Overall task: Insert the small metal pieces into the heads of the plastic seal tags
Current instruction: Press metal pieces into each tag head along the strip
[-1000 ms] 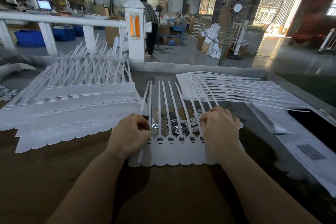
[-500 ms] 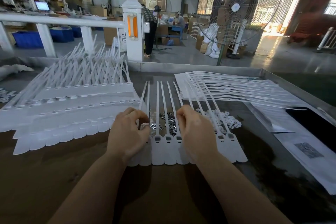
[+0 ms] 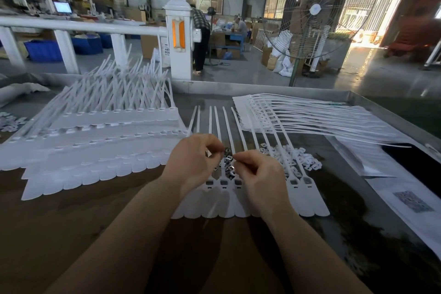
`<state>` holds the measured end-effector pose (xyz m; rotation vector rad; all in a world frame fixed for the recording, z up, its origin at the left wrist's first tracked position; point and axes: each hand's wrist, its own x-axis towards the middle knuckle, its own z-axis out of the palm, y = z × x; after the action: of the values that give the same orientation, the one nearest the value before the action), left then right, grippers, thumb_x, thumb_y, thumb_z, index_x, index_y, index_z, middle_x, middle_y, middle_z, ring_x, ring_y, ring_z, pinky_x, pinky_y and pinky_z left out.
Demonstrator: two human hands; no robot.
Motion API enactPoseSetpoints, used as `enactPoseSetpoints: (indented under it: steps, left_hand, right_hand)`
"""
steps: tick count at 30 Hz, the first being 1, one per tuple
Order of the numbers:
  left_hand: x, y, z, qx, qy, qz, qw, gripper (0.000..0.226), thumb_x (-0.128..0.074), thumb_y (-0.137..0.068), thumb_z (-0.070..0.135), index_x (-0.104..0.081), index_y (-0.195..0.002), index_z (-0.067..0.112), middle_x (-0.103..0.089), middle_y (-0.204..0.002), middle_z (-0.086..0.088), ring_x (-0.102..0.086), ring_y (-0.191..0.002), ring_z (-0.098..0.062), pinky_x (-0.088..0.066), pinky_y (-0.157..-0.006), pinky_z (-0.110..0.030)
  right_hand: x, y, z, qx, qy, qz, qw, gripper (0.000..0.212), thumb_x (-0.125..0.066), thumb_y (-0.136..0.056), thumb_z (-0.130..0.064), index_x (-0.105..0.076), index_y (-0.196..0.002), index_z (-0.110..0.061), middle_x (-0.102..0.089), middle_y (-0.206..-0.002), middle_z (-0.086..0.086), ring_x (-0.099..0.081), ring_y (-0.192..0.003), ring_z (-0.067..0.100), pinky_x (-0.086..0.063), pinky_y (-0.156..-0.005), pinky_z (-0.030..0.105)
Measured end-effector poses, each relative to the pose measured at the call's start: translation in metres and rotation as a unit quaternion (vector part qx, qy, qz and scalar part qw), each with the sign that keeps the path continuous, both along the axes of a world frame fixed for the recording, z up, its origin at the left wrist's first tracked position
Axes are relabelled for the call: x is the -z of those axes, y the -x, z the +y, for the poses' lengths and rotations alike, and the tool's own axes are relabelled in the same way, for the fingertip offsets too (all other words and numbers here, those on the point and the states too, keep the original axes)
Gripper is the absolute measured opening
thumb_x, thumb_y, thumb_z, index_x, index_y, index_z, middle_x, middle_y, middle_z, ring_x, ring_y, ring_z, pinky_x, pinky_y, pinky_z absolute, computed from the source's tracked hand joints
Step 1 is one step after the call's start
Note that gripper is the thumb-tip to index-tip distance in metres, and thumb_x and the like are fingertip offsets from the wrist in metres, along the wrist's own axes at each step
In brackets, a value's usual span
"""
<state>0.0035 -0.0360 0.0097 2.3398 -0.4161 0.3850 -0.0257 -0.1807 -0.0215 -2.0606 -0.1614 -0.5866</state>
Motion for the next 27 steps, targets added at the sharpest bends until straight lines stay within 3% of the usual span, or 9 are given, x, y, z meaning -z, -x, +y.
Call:
enactPoseSetpoints:
  steps: [6, 13, 17, 22, 27]
  left_hand:
    - [0.009, 0.002, -0.004, 0.009, 0.013, 0.0, 1.0, 0.013, -0.064, -0.085, 0.02, -0.073, -0.093, 0.025, -0.053, -0.071, 0.026, -0.052, -0.063, 0.009, -0.038, -0.059, -0.001]
    - [0.015, 0.007, -0.004, 0.034, 0.042, -0.023, 0.998, 0.012, -0.071, -0.08, 0.021, -0.075, -0.091, 0.023, -0.053, -0.07, 0.026, -0.05, -0.073, 0.016, -0.036, -0.063, -0.001]
    - [0.016, 0.006, -0.002, 0.037, 0.06, 0.002, 0.998, 0.009, -0.071, -0.08, 0.021, -0.074, -0.088, 0.023, -0.059, -0.075, 0.021, -0.052, -0.072, 0.012, -0.038, -0.062, -0.002]
    - [0.015, 0.005, 0.008, 0.026, 0.125, 0.05, 0.991, 0.008, -0.069, -0.081, 0.014, -0.072, -0.083, 0.021, -0.07, -0.077, 0.011, -0.061, -0.068, 0.005, -0.046, -0.067, -0.008]
    - [0.013, 0.007, 0.013, 0.02, 0.133, 0.09, 0.987, 0.019, -0.069, -0.08, 0.013, -0.065, -0.074, 0.03, -0.072, -0.075, 0.006, -0.068, -0.073, -0.008, -0.056, -0.064, -0.028]
  right_hand:
    - [0.0, -0.001, -0.001, -0.007, -0.022, -0.008, 1.0, 0.015, -0.063, -0.084, -0.002, -0.066, -0.086, -0.016, -0.066, -0.079, -0.006, -0.065, -0.077, 0.008, -0.054, -0.073, 0.021]
    - [0.001, -0.002, 0.0, -0.047, -0.023, -0.016, 0.998, 0.014, -0.062, -0.084, 0.0, -0.066, -0.087, -0.013, -0.069, -0.081, -0.002, -0.066, -0.078, 0.007, -0.055, -0.073, 0.023]
    - [0.002, -0.002, 0.0, -0.053, -0.026, -0.014, 0.998, 0.014, -0.063, -0.084, -0.002, -0.065, -0.086, -0.015, -0.069, -0.081, -0.003, -0.066, -0.079, 0.006, -0.055, -0.073, 0.021]
    - [0.002, -0.002, 0.0, -0.035, 0.008, -0.03, 0.999, 0.01, -0.065, -0.084, -0.007, -0.067, -0.086, -0.016, -0.066, -0.078, -0.008, -0.063, -0.075, 0.005, -0.051, -0.068, 0.016]
    - [0.001, 0.0, 0.001, -0.043, 0.031, -0.035, 0.998, 0.009, -0.065, -0.085, -0.008, -0.069, -0.09, -0.014, -0.064, -0.076, -0.01, -0.06, -0.078, 0.002, -0.045, -0.066, 0.007]
